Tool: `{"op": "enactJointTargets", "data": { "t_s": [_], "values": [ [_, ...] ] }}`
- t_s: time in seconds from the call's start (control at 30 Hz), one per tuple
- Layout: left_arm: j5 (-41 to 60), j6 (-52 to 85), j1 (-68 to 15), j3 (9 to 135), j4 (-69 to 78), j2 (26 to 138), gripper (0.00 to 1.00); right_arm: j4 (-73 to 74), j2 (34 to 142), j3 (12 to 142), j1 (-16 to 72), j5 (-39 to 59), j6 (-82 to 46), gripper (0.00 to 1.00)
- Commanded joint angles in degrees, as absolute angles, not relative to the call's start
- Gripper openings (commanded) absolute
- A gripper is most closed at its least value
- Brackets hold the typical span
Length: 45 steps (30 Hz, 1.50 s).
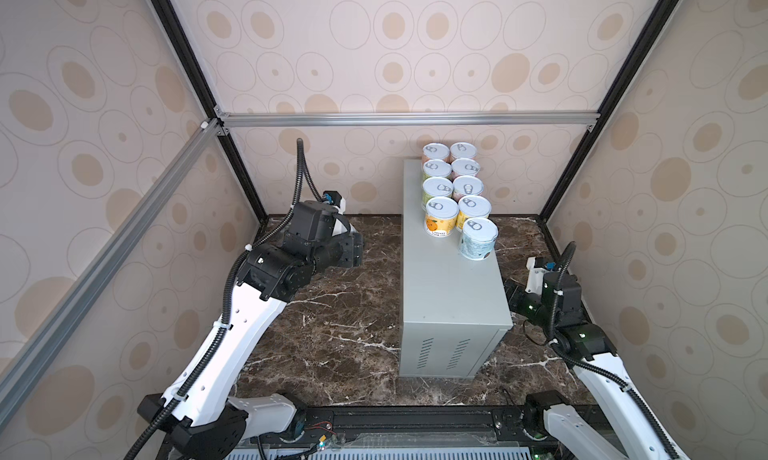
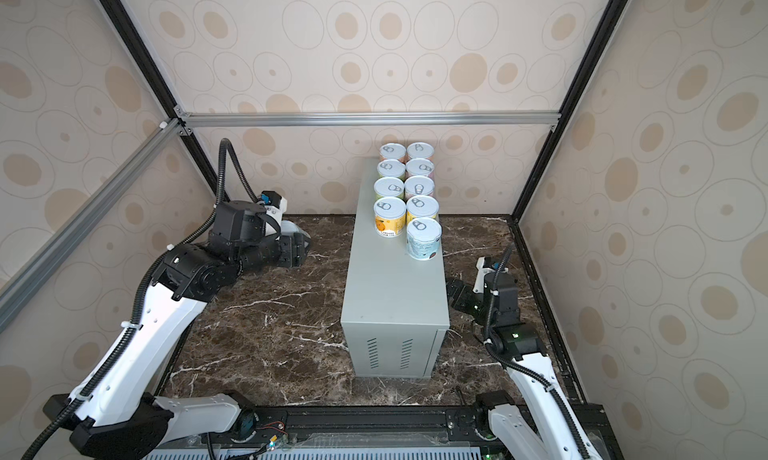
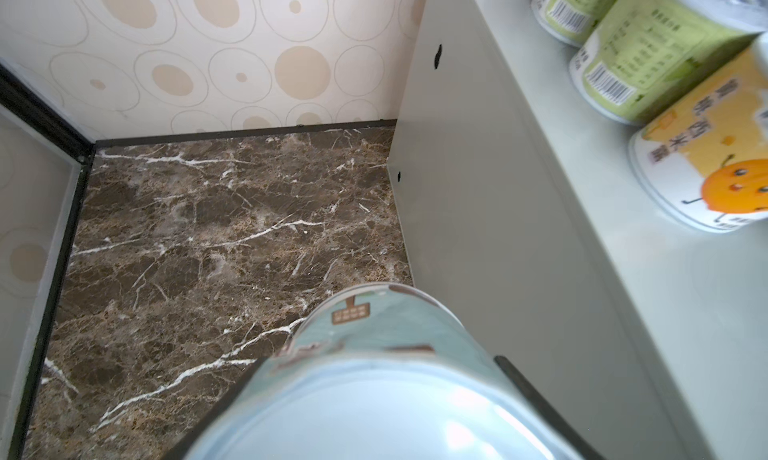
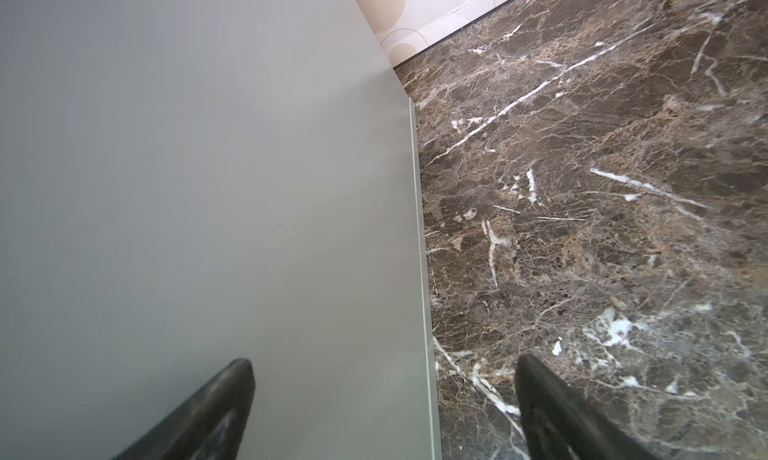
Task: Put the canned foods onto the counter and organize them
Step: 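Lift the pale blue can off the floor with the left gripper, then carry the pale blue can over the cabinet top and lower it nearest the robot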
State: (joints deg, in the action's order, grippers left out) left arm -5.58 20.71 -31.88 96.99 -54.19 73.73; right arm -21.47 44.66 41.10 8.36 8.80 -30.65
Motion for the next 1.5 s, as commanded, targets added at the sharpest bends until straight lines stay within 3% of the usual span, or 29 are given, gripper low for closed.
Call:
{"op": "enactJointTargets", "data": {
  "t_s": [0.0,0.5,1.2,1.47],
  "values": [
    [-8.7,19.7,-35.2,103.4,-55.0,75.6,0.49,-21.9,44.4,43.0,8.8,8.5,-31.2,1.0],
    [-17.5,19.3,-50.2,128.6,-65.8,91.1,0.48,-22.0,42.5,41.0,8.8,9.1,-31.2,1.0],
    [-20.2,21.0,-59.9,137.2,-68.6,101.1,0.47,-22.5,39.4,36.7,8.7,9.7,-31.2,1.0],
    [-19.8,21.3,-60.7,137.4,-68.5,103.1,0.55,-22.2,39.2,35.9,8.8,10.0,-31.3,1.0]
  ]
}}
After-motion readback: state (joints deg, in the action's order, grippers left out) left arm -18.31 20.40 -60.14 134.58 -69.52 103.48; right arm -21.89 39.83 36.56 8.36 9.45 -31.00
